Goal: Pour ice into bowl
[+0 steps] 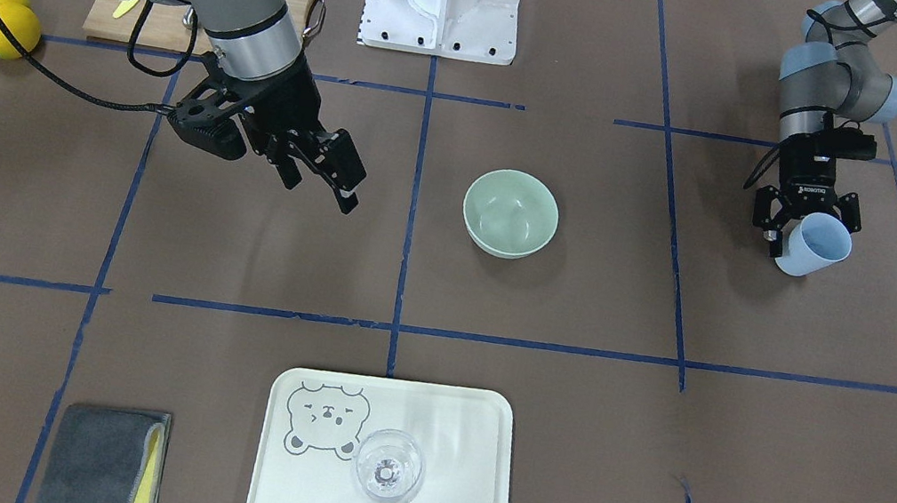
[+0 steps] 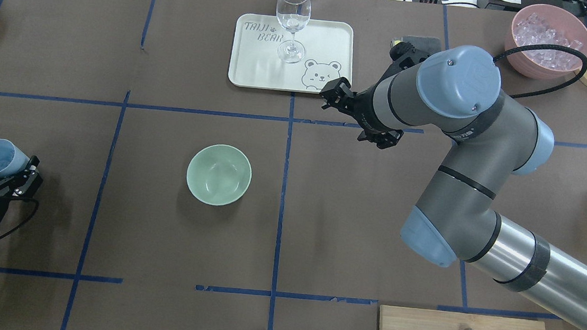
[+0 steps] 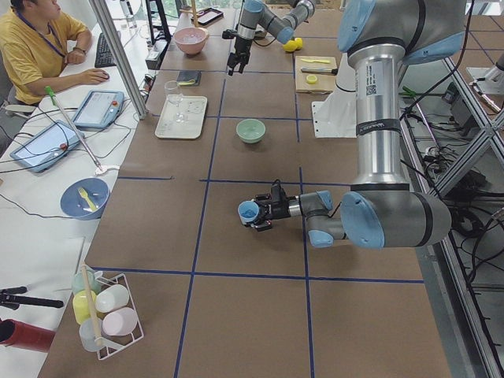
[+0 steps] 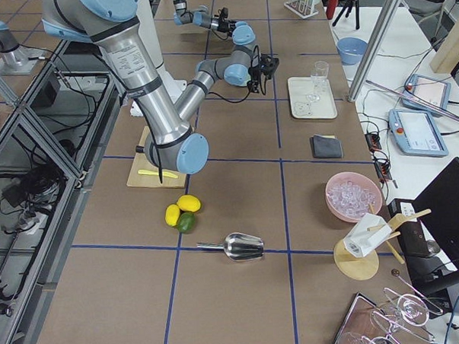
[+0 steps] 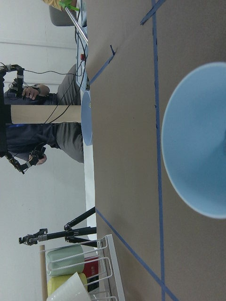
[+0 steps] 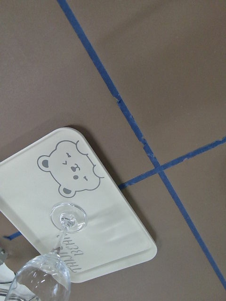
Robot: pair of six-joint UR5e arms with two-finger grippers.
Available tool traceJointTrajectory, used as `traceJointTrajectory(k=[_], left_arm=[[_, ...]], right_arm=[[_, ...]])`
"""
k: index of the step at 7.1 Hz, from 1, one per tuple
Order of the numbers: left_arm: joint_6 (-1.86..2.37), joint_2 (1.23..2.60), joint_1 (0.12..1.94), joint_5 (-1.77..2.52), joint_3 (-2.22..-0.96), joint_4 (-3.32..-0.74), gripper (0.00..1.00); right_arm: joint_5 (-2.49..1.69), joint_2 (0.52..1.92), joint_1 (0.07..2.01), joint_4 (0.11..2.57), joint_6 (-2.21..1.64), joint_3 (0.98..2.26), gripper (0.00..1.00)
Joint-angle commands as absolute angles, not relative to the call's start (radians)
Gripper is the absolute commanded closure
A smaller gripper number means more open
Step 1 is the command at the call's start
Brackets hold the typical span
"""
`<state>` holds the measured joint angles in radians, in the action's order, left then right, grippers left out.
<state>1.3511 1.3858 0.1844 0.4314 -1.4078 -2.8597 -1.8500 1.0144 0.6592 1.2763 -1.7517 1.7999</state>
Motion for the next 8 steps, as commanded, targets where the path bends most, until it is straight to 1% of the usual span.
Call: traceJointTrajectory(k=[1,3,4,5,6,7,8], left_arm=[[1.348,1.402,0.201,0.448,-1.397,-2.859,0.02],[1.348,1.402,0.21,0.462,-1.385,-2.859,0.06],[1.347,1.402,0.212,0.474,-1.385,-2.859,0.1],[1.347,1.402,0.212,0.476,-1.384,-2.859,0.16],[1.347,1.402,0.212,0.483,-1.376,-2.859,0.33],[1.277,1.402,0.215,0.504,-1.376,-2.867,0.62],[1.203,1.404,0.234,0.512,-1.379,-2.894,0.85]], right_arm=[[-1.85,1.014,0.661,1.275,-1.75,1.799,0.0],[-1.848,1.014,0.666,1.275,-1.75,1.799,0.0],[-1.848,1.012,0.666,1.275,-1.752,1.799,0.0],[-1.848,1.012,0.666,1.275,-1.75,1.799,0.0],[-1.848,1.012,0.666,1.275,-1.752,1.799,0.0],[-1.848,1.012,0.666,1.275,-1.75,1.799,0.0],[-1.848,1.011,0.666,1.275,-1.75,1.799,0.0]])
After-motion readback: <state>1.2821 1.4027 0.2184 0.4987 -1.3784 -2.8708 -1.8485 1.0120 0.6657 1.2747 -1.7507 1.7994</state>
